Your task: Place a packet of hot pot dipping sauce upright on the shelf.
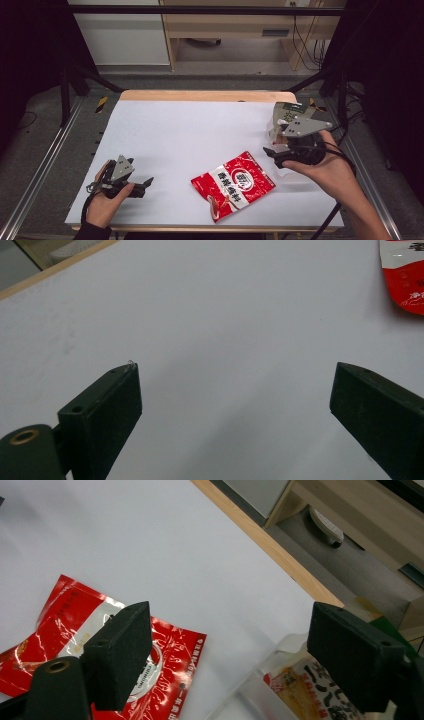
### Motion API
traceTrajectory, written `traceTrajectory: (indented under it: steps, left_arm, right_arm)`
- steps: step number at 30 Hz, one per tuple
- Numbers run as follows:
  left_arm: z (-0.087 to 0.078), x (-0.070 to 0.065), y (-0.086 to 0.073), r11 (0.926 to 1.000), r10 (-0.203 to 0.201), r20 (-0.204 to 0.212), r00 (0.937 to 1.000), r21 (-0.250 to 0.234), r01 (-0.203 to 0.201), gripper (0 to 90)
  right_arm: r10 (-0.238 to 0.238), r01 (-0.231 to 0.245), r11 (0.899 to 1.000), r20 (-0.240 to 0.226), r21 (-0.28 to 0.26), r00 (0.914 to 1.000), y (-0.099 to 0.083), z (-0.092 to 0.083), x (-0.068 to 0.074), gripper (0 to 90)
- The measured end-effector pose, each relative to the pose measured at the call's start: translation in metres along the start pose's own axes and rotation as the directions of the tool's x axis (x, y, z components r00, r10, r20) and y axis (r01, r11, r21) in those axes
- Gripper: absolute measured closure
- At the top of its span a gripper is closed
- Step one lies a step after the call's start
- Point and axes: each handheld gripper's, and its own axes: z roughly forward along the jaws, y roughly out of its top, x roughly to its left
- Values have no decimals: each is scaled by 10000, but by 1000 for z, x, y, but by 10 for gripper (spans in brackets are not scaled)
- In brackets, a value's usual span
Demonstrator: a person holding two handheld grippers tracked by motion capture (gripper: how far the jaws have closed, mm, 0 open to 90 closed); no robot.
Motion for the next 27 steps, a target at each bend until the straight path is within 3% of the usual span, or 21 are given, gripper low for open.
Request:
traceTrajectory:
  steps: [6, 15, 24, 27]
  left_arm:
    - [1, -2, 1, 10000, 64, 55, 10000, 31, -64, 62]
    - [2, -3, 1, 10000, 50, 52, 10000, 19, -50, 62]
    - [2, -4, 1, 9997, 209, 101, 9997, 116, -211, 62]
    - [2, -4, 2, 9998, 179, 111, 9998, 57, -179, 62]
  right_arm:
    - [118, -111, 9992, -187, 382, 9998, -7, 12, 21, 198]
    - [98, -79, 9986, -374, 522, 9993, -20, 30, 58, 185]
    - [376, -357, 9981, -377, 498, 9986, -34, 38, 77, 189]
    - [659, -642, 9970, -384, 438, 9971, -42, 41, 79, 193]
